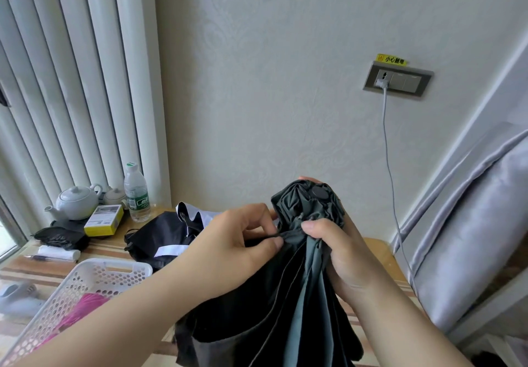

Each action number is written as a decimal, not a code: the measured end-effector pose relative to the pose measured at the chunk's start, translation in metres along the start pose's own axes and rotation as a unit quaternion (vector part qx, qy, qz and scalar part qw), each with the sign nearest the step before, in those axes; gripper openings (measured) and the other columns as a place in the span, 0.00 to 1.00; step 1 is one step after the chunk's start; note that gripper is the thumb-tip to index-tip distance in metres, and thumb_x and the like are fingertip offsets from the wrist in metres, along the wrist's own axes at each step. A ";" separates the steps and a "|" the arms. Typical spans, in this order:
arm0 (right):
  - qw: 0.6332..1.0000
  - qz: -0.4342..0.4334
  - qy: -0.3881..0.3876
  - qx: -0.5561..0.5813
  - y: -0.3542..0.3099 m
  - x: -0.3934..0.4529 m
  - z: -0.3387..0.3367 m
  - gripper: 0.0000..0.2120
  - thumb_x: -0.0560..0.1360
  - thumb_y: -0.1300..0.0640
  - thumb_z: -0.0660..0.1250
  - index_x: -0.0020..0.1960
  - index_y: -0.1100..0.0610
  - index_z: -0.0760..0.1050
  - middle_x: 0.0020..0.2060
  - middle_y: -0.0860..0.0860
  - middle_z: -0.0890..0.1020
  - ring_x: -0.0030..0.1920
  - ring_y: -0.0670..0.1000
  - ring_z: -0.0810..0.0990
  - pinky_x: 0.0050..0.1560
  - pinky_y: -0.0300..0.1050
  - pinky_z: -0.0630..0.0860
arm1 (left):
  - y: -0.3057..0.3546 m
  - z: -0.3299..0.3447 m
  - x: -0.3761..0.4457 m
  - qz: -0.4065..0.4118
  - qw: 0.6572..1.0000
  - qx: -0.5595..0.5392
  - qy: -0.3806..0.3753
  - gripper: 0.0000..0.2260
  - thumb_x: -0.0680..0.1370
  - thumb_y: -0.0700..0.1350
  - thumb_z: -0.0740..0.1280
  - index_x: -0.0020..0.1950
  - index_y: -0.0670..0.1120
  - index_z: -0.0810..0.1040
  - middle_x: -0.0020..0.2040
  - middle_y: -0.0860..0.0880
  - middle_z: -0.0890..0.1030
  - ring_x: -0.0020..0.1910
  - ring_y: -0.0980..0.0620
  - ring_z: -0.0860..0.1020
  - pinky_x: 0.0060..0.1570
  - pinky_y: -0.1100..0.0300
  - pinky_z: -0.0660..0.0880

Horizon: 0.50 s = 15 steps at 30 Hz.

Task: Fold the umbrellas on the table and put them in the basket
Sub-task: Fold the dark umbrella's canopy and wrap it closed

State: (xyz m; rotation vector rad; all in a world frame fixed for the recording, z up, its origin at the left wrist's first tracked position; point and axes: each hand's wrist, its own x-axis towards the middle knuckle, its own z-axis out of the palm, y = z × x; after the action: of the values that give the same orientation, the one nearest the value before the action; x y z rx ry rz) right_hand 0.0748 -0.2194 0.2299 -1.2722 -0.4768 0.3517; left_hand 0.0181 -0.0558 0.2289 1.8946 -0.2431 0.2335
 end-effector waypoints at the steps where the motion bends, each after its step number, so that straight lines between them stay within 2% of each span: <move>1: 1.000 0.016 -0.011 0.023 0.000 -0.001 -0.001 0.31 0.57 0.57 0.68 0.60 0.61 0.76 0.46 0.61 0.84 0.47 0.58 0.84 0.42 0.47 0.81 | 0.001 0.000 0.000 -0.003 1.000 -0.003 -0.001 0.11 0.75 0.38 0.69 0.35 0.51 0.75 0.48 0.58 0.84 0.53 0.67 0.79 0.50 0.75 0.71; 3: 0.999 0.030 -0.022 0.035 0.000 -0.003 -0.002 0.33 0.57 0.62 0.66 0.63 0.64 0.73 0.44 0.60 0.85 0.44 0.57 0.85 0.39 0.45 0.80 | 0.003 -0.002 0.001 -0.009 1.000 0.011 0.000 0.10 0.76 0.40 0.69 0.36 0.51 0.75 0.45 0.59 0.83 0.48 0.64 0.81 0.46 0.73 0.72; 4: 0.999 0.025 -0.018 0.034 0.000 -0.003 -0.003 0.32 0.59 0.65 0.64 0.64 0.62 0.73 0.44 0.59 0.85 0.45 0.56 0.85 0.40 0.45 0.81 | 0.004 -0.003 0.001 -0.009 1.000 0.024 -0.003 0.09 0.76 0.42 0.68 0.37 0.52 0.75 0.42 0.56 0.83 0.43 0.60 0.82 0.43 0.70 0.73; 5: 0.999 0.018 -0.012 0.032 -0.001 -0.003 -0.003 0.31 0.60 0.66 0.61 0.63 0.58 0.73 0.46 0.58 0.84 0.46 0.56 0.84 0.41 0.46 0.81 | 0.003 -0.003 0.001 -0.010 0.999 0.033 -0.005 0.09 0.77 0.43 0.67 0.38 0.53 0.74 0.36 0.51 0.81 0.36 0.54 0.80 0.38 0.64 0.72; 6: 1.000 0.012 -0.003 0.027 -0.001 -0.002 -0.003 0.30 0.61 0.66 0.60 0.63 0.55 0.74 0.47 0.58 0.84 0.47 0.56 0.84 0.43 0.47 0.82 | 0.004 -0.004 0.001 -0.011 0.999 0.034 -0.004 0.09 0.77 0.44 0.67 0.39 0.53 0.73 0.33 0.48 0.78 0.30 0.50 0.74 0.34 0.61 0.68; 7: 1.000 0.010 0.003 0.019 -0.002 -0.001 -0.002 0.30 0.61 0.66 0.59 0.63 0.54 0.74 0.48 0.57 0.83 0.48 0.56 0.83 0.45 0.48 0.82 | 0.004 -0.004 0.001 -0.007 1.000 0.029 0.001 0.09 0.78 0.43 0.66 0.40 0.53 0.72 0.32 0.47 0.76 0.28 0.50 0.70 0.33 0.62 0.65; 9: 1.000 0.010 0.012 0.007 -0.001 0.000 -0.001 0.31 0.61 0.66 0.60 0.64 0.56 0.73 0.48 0.57 0.83 0.49 0.55 0.82 0.48 0.48 0.81 | 0.005 -0.004 0.001 0.016 1.000 0.018 0.018 0.11 0.79 0.40 0.64 0.43 0.55 0.69 0.39 0.54 0.81 0.28 0.50 0.69 0.31 0.62 0.65; 11: 1.000 0.007 0.014 0.004 -0.002 0.001 0.001 0.29 0.61 0.65 0.61 0.61 0.53 0.75 0.48 0.56 0.83 0.49 0.55 0.82 0.48 0.49 0.80 | 0.007 -0.001 0.000 0.048 0.998 0.032 0.021 0.13 0.78 0.38 0.63 0.48 0.56 0.65 0.49 0.55 0.81 0.30 0.43 0.73 0.30 0.58 0.69; 12: 1.000 0.006 0.015 0.003 -0.002 0.001 0.002 0.26 0.62 0.65 0.61 0.59 0.51 0.77 0.47 0.56 0.83 0.49 0.55 0.82 0.48 0.49 0.79 | 0.009 0.001 -0.001 0.073 0.996 0.055 0.018 0.13 0.78 0.40 0.63 0.50 0.57 0.64 0.50 0.55 0.81 0.31 0.42 0.75 0.32 0.55 0.73; 13: 1.000 0.007 0.015 0.005 -0.003 0.001 0.003 0.23 0.62 0.64 0.61 0.55 0.50 0.78 0.46 0.56 0.83 0.48 0.55 0.82 0.47 0.49 0.79 | 0.010 0.004 -0.002 0.094 0.992 0.083 0.016 0.12 0.77 0.42 0.65 0.50 0.57 0.64 0.48 0.54 0.80 0.32 0.46 0.77 0.36 0.55 0.76; 14: 1.000 0.009 0.013 0.008 -0.003 0.001 0.005 0.21 0.63 0.64 0.61 0.53 0.51 0.79 0.45 0.56 0.83 0.47 0.56 0.82 0.47 0.49 0.78 | 0.013 0.006 -0.003 0.100 0.989 0.106 0.020 0.11 0.77 0.45 0.66 0.49 0.57 0.65 0.45 0.55 0.80 0.29 0.53 0.76 0.35 0.60 0.75; 15: 1.000 0.010 0.012 0.007 -0.003 0.001 0.005 0.20 0.64 0.64 0.61 0.53 0.52 0.79 0.44 0.57 0.82 0.47 0.56 0.82 0.47 0.50 0.78 | 0.015 0.008 -0.003 0.092 0.988 0.121 0.033 0.11 0.76 0.47 0.68 0.48 0.56 0.65 0.40 0.56 0.79 0.26 0.57 0.72 0.31 0.67 0.69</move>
State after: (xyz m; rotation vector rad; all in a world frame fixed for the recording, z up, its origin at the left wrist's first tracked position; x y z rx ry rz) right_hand 0.0734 -0.2154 0.2338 -1.2673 -0.4414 0.3548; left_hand 0.0112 -0.0684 0.2388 2.1015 -0.3574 0.4676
